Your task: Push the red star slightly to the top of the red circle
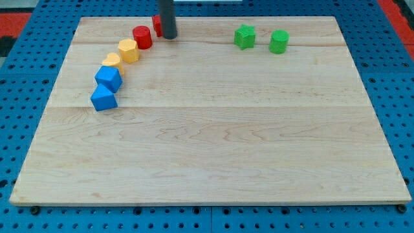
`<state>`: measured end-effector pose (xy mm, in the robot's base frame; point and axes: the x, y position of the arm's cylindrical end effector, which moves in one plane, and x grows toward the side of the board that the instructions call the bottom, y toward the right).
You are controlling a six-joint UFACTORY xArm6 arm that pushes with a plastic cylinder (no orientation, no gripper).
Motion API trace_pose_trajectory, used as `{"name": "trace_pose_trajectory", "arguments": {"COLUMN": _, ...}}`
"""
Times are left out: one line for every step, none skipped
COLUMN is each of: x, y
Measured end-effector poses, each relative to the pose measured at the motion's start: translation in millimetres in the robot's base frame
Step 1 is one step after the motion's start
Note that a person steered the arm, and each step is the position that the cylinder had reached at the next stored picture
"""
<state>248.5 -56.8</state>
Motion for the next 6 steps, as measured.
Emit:
{"name": "trace_pose_trajectory", "arguments": {"x": -20, "y": 22}}
{"name": "trace_pose_trajectory", "arguments": {"x": -35, "y": 3}}
{"name": "trace_pose_trajectory", "arguments": {"x": -47, "y": -27}}
{"name": "trace_pose_trajectory", "arguments": {"x": -50, "y": -51}}
{"name": "trace_pose_trajectory", "arguments": {"x": -56, "y": -55}}
{"name": "trace_pose_trajectory", "arguments": {"x": -52, "y": -42}}
